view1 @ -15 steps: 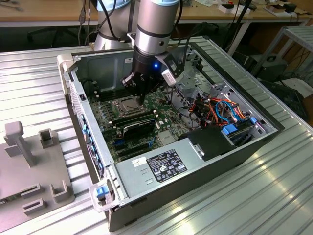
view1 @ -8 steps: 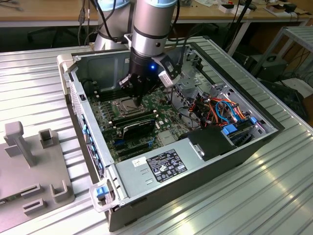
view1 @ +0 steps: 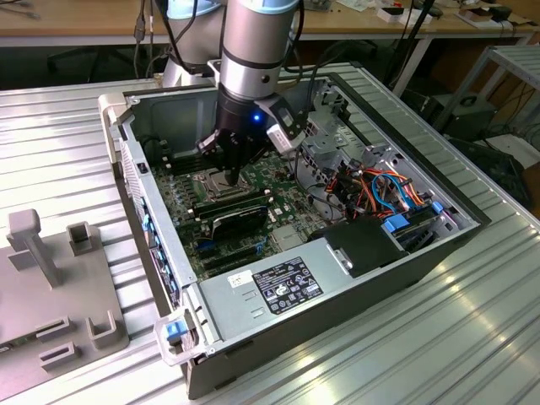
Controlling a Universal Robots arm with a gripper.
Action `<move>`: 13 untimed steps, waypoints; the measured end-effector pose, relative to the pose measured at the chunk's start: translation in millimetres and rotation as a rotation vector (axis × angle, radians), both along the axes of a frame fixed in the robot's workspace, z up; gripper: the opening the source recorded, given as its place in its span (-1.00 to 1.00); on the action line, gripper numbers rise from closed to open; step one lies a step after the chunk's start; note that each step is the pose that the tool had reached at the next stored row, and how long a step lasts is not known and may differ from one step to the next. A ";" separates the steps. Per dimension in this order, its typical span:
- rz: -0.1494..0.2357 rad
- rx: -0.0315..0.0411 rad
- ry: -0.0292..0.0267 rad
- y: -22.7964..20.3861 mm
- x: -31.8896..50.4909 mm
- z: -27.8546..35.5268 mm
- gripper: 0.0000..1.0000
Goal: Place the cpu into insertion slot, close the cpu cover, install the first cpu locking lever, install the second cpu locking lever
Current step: 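Install the second cpu locking lever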
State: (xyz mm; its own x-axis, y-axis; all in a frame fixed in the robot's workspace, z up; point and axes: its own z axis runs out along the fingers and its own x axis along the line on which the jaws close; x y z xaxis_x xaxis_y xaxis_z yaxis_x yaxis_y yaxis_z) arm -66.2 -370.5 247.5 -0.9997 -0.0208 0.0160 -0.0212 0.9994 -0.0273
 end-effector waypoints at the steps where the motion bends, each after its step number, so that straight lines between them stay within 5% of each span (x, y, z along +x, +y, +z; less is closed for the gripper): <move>1: 0.000 0.0000 0.0000 0.0 -0.3 0.0 -0.79; 13: 0.000 -0.0001 0.0001 -0.1 -5.9 -1.1 -0.79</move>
